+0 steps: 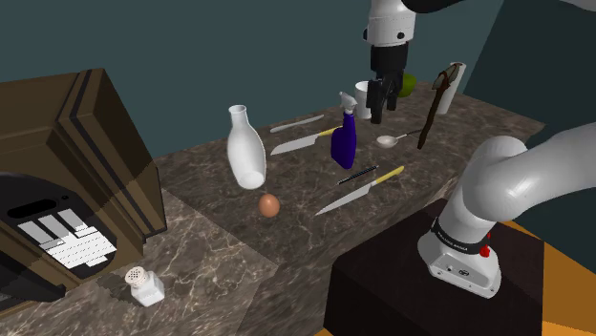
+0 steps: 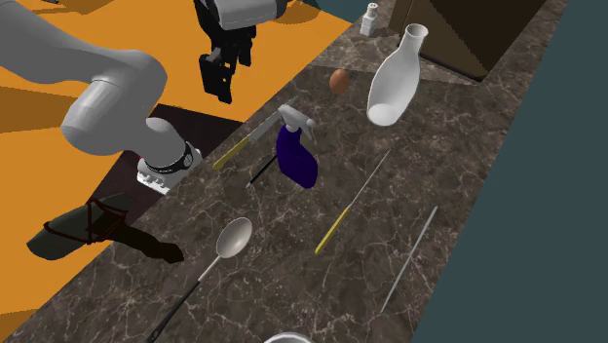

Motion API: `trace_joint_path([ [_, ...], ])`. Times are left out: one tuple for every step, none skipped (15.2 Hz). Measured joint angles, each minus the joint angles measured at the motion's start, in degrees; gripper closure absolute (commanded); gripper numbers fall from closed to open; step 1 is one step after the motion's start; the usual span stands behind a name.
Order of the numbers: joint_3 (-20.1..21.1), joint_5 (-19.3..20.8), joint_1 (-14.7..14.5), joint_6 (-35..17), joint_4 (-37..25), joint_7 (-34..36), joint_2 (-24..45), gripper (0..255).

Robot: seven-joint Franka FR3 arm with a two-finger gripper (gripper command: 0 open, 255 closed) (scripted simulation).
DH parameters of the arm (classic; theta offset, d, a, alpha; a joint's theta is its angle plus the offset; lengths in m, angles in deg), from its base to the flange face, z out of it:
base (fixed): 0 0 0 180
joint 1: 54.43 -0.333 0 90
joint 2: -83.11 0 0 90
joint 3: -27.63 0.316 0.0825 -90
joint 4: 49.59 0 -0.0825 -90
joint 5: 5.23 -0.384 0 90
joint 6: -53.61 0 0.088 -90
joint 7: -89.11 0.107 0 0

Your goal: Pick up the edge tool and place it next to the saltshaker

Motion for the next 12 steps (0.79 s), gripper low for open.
trace_joint_path([
  [0.0, 0.0, 0.0, 0.0, 0.0, 0.0, 0.0, 0],
  [-0.6, 0.59, -0.15, -0.85, 0.37, -1.39, 0.4, 0],
  [-1.49, 1.44, -0.42, -2.22, 1.04, -3.64, 0.95, 0],
  [-2.23, 2.18, -0.85, -3.67, 1.4, -6.01, 1.77, 0],
  [-3.4, 3.23, -1.14, -5.28, 1.88, -8.86, 2.63, 0],
  [-4.54, 4.24, -1.48, -6.79, 2.22, -11.82, 3.47, 0],
  [-5.35, 4.95, -1.98, -8.54, 2.65, -14.47, 4.47, 0],
  [-6.38, 5.76, -2.39, -10.43, 2.52, -17.28, 6.13, 0],
  [-7.46, 6.58, -2.76, -12.27, 2.61, -20.2, 7.49, 0],
  [-8.56, 7.4, -3.09, -14.28, 3.14, -23.17, 8.58, 0],
  [-9.74, 8.17, -3.42, -16.49, 3.33, -26.19, 10.2, 0],
  [-10.66, 8.61, -3.95, -18.42, 2.56, -28.98, 12.41, 0],
])
